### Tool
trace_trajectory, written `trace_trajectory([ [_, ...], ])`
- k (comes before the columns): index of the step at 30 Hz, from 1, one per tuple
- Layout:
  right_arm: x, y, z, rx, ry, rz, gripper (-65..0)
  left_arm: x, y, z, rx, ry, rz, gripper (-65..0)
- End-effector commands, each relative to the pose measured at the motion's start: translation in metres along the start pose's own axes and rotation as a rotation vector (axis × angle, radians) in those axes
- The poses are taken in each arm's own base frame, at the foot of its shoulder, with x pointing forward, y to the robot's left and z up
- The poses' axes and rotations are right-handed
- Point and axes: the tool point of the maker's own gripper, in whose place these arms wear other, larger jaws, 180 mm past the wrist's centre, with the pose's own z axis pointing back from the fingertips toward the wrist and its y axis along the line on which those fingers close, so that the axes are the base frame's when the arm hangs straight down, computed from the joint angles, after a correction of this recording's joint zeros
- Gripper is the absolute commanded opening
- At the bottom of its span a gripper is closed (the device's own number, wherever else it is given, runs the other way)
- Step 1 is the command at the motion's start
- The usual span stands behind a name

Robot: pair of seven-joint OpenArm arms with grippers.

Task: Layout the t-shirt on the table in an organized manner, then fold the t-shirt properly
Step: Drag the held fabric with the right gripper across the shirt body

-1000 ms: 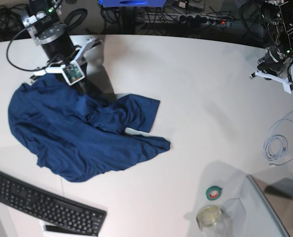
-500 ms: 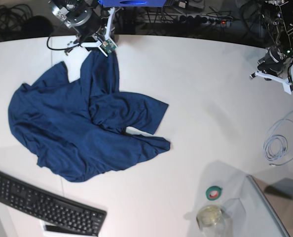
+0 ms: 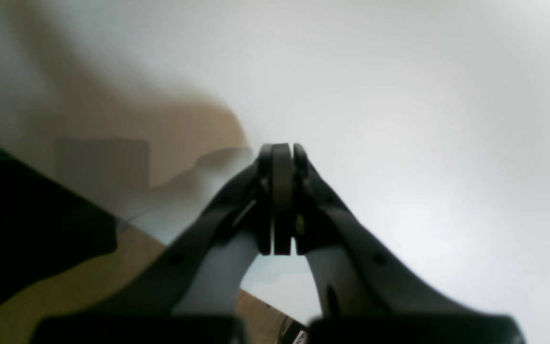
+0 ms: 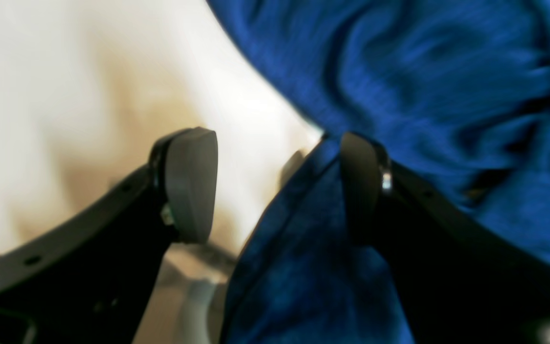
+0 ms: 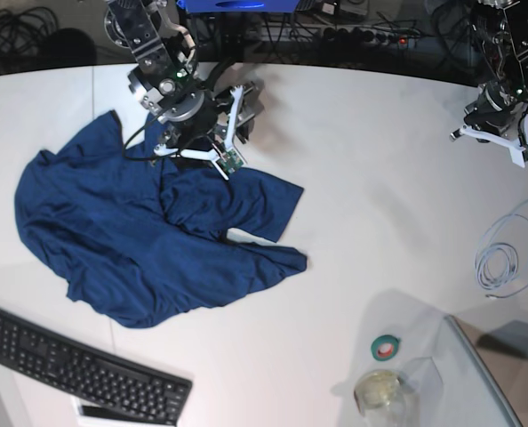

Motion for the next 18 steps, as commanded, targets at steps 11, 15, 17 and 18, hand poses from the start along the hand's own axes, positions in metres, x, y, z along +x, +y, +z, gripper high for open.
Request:
trace_trajectory([
  [11,-0.005,-0.031,-0.007,-0.109,0.012,-0.06,-27.3,0.012,0.005,0.003,0.01,-0.035,-0.011,-65.0],
  [15,-0.018,-0.026,-0.01,-0.097,0.046,-0.065,-28.5,0.012,0.004,0.003,0.007,-0.035,-0.012,-65.0],
  [17,-0.025,-0.022,-0.01,-0.089,0.061,-0.067,-39.0,0.013,0.004,0.003,0.007,-0.036,-0.012,-65.0],
  [18,-0.03,-0.017,-0.008,-0.08,0.071,-0.069,-47.1,0.013,0.004,0.003,0.007,-0.036,-0.012,-65.0],
])
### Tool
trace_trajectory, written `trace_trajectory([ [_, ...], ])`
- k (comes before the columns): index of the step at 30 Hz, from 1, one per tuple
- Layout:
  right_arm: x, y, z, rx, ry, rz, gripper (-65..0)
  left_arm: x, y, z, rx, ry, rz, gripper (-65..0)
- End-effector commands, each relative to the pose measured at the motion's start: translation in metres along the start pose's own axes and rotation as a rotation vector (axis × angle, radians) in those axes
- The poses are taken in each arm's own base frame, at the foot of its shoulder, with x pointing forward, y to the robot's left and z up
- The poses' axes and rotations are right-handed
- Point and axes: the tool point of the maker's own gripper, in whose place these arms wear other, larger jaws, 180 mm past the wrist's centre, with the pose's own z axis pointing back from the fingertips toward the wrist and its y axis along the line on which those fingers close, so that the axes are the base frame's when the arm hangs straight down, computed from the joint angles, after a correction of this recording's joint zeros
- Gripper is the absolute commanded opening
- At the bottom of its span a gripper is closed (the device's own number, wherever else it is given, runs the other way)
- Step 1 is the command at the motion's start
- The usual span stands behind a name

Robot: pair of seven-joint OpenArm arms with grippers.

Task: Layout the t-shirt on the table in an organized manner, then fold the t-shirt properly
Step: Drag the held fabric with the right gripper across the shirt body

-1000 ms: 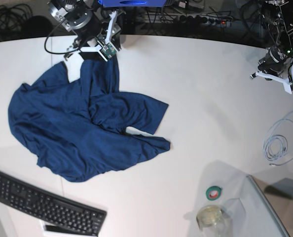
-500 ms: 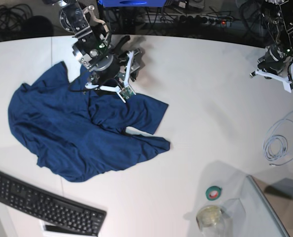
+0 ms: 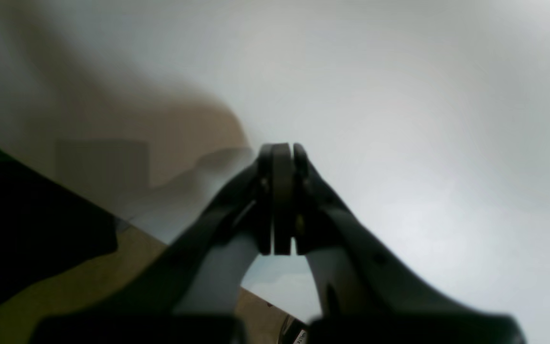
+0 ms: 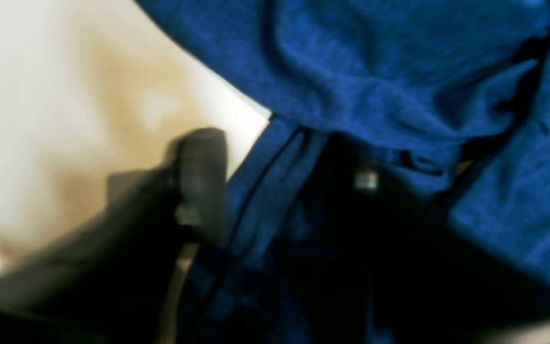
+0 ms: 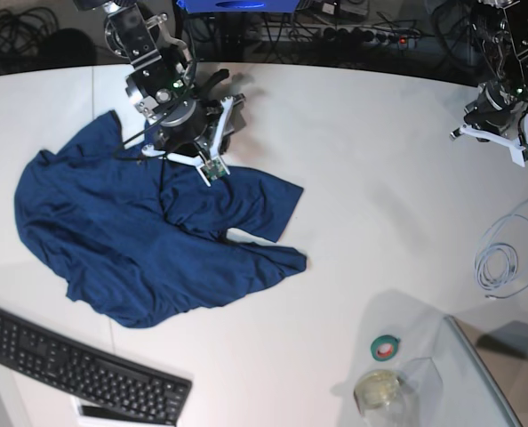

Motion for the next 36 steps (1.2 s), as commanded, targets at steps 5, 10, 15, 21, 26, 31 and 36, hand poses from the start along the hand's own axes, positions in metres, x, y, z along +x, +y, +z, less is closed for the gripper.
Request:
trace_trajectory([
  [5,-0.014,0.021,0.023,0.03,0.01,-0.01,-63.8,0.014,0.003,0.003,0.004,-0.037,-0.012,-65.0],
  [10,-0.02,0.059,0.064,0.213,-0.032,0.076,-65.0,0.015,0.001,0.002,0.002,-0.041,-0.012,-65.0],
  [15,-0.024,0.071,0.105,0.303,-0.067,0.162,-65.0,0.016,-0.001,0.002,-0.002,-0.042,-0.013,-65.0],
  [21,0.01,0.009,0.136,0.137,-0.201,0.163,-65.0,0.016,-0.001,0.002,-0.002,-0.041,-0.012,-65.0],
  [26,0.036,-0.073,0.142,-0.077,-0.304,0.152,-65.0,0.014,0.0,0.002,-0.001,-0.039,-0.013,-65.0],
  [31,0.086,-0.156,0.146,-0.266,-0.425,0.115,-65.0,0.014,-0.001,0.002,-0.003,-0.038,-0.01,-65.0],
  [36,0.136,-0.228,0.142,-0.39,-0.534,0.054,-65.0,0.013,-0.004,0.001,-0.007,-0.037,-0.007,-65.0],
])
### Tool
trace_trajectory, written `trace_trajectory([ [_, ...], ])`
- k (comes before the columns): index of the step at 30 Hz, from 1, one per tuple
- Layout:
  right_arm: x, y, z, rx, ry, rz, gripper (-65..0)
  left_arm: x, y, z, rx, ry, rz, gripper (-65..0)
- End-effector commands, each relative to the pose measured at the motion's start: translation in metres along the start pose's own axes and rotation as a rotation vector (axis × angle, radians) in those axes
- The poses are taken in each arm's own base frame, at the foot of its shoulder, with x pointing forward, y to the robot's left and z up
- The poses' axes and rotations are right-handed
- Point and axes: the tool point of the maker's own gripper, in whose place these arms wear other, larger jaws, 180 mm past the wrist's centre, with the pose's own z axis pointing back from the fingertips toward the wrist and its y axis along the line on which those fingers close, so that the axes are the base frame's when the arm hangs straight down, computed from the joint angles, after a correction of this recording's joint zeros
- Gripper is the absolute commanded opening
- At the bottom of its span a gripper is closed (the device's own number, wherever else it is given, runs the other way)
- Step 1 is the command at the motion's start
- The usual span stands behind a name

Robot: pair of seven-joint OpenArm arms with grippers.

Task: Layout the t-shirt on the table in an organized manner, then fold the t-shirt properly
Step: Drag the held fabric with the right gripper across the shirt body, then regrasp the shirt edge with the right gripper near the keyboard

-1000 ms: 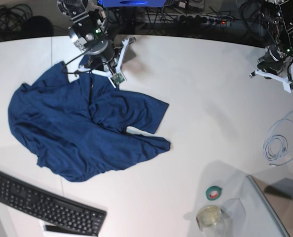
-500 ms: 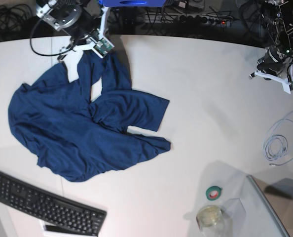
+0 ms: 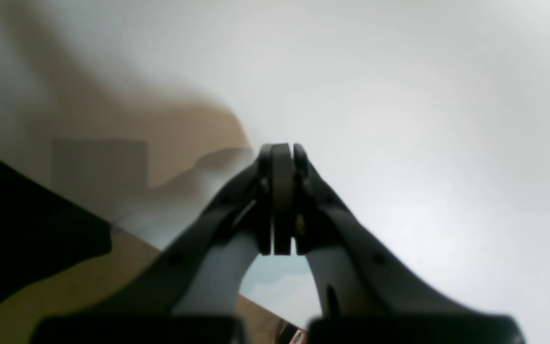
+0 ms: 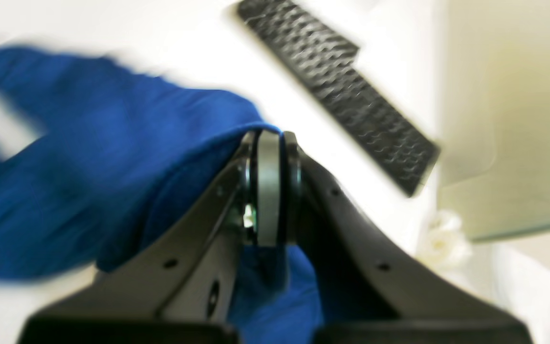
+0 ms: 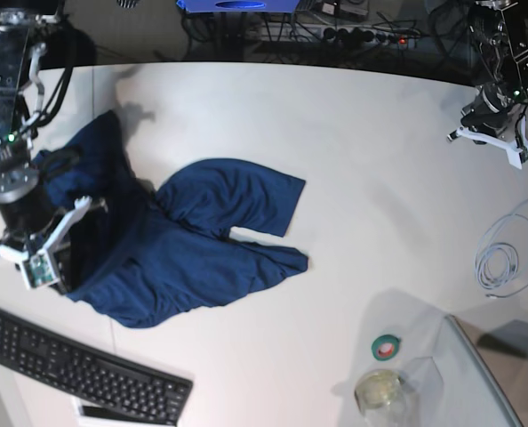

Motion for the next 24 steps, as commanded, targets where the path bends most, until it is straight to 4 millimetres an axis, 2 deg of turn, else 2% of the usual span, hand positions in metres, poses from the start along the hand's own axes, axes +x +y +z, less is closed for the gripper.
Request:
trace_trajectory([
  [1,0.021,-0.012,-0.01,-0.022,-0.068,-0.003,-65.0,0.013,0.004,0.003,0.007,-0.037,-0.012,-65.0],
  [4,0.034,-0.035,-0.046,-0.049,-0.082,-0.034,-65.0,0.01,-0.001,0.002,-0.002,-0.034,-0.001,-65.0],
  [8,0.038,-0.053,-0.095,-0.045,-0.052,-0.1,-65.0,0.009,-0.002,0.003,-0.004,-0.034,0.001,-65.0],
  [11,0.019,-0.056,-0.125,-0.018,0.027,-0.17,-64.2,0.007,-0.001,0.003,-0.001,-0.03,-0.001,-65.0],
  [13,0.0,-0.056,-0.131,-0.013,0.08,-0.212,-56.1,0.006,0.0,0.003,0.0,-0.027,-0.002,-65.0],
  [14,-0.007,-0.053,-0.13,-0.01,0.096,-0.217,-48.8,0.005,0.0,0.004,0.0,-0.026,-0.002,-65.0],
  [17,-0.037,-0.033,-0.11,0.01,0.175,-0.133,-19.8,0.003,0.001,0.003,0.003,-0.02,-0.001,-65.0],
  [18,-0.046,-0.022,-0.1,0.023,0.197,-0.08,-13.5,0.003,0.001,0.003,0.003,-0.02,-0.001,-65.0],
  [19,-0.058,-0.009,-0.089,0.042,0.224,-0.027,-11.6,0.003,0.001,0.003,0.003,-0.02,-0.001,-65.0],
  [20,-0.066,0.009,-0.077,0.074,0.238,0.028,-12.3,0.004,0.001,0.003,0.002,-0.023,-0.002,-65.0],
  [22,-0.083,0.044,-0.052,0.14,0.268,0.121,-17.4,0.006,-0.001,0.003,-0.002,-0.028,0.0,-65.0],
  [24,-0.1,0.067,-0.03,0.19,0.283,0.163,-23.3,0.008,-0.002,0.003,-0.003,-0.032,0.001,-65.0],
])
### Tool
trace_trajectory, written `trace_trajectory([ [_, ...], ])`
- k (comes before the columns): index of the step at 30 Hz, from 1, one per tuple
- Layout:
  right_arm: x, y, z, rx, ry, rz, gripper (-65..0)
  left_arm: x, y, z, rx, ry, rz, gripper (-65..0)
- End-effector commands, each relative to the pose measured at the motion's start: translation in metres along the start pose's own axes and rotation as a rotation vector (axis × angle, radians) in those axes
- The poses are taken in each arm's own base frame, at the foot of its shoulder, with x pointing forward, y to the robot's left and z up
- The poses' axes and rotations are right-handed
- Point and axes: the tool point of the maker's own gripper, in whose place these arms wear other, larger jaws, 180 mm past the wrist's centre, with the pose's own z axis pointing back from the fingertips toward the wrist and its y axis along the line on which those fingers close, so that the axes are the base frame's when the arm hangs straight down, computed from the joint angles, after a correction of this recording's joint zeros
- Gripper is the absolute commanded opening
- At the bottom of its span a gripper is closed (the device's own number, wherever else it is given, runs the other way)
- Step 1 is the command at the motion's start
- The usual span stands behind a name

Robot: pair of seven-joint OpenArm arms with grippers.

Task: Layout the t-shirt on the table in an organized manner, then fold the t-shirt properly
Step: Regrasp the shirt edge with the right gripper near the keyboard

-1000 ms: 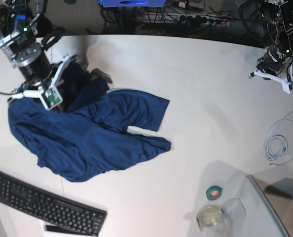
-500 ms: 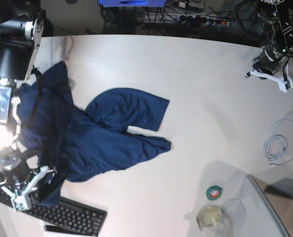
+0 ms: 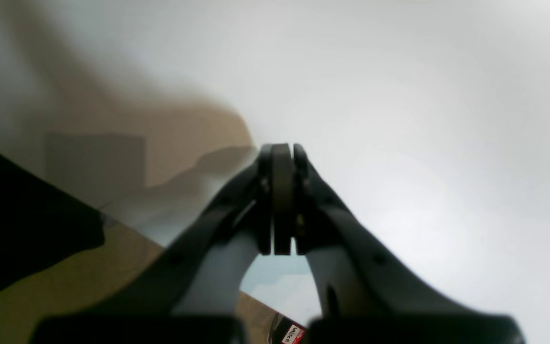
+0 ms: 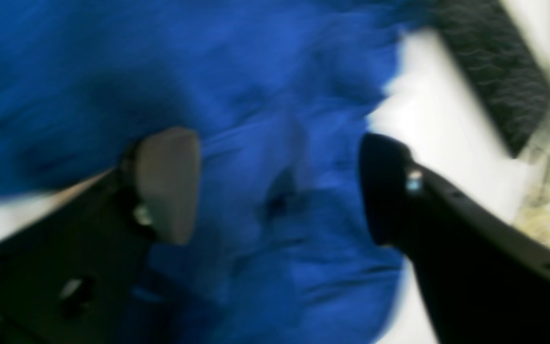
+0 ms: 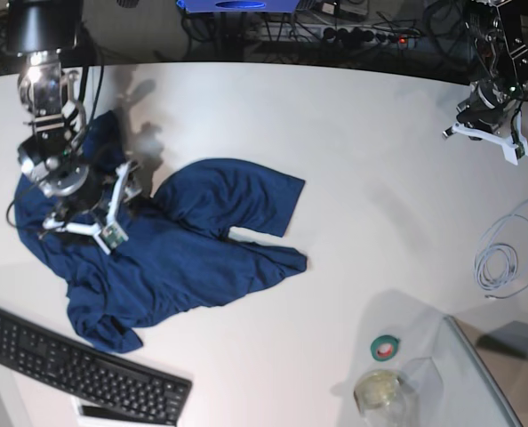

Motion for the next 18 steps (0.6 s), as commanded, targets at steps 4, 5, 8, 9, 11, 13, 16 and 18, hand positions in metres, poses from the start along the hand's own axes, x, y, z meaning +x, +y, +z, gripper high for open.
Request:
trace_trajectory([
  [4,-0.015,0.001,0.006,-0.013,0.008,0.021,-25.4,0.017,0.002,0.003,0.003,-0.044,-0.013,-65.0],
  [5,-0.021,0.003,0.005,-0.007,0.023,0.015,-24.2,0.017,0.001,0.003,0.002,-0.046,-0.013,-65.0],
  [8,-0.028,0.008,0.003,0.006,0.041,0.009,-22.4,0.017,0.0,0.003,-0.006,-0.046,-0.02,-65.0],
  [9,-0.027,0.007,0.003,0.005,0.037,0.011,-22.5,0.017,-0.003,0.003,-0.022,-0.045,-0.032,-65.0],
  [11,-0.024,0.009,0.004,0.004,0.03,0.011,-23.0,0.017,-0.012,0.003,-0.069,-0.045,-0.069,-65.0],
  [13,-0.017,0.016,0.004,0.01,0.013,-0.004,-23.1,0.016,-0.018,0.004,-0.103,-0.045,-0.096,-65.0],
  [16,-0.01,0.025,0.001,0.022,0.002,-0.029,-23.1,0.016,-0.023,0.005,-0.133,-0.044,-0.12,-65.0],
  [18,-0.007,0.025,-0.001,0.021,-0.004,-0.033,-23.1,0.015,-0.028,0.005,-0.158,-0.044,-0.14,-65.0],
])
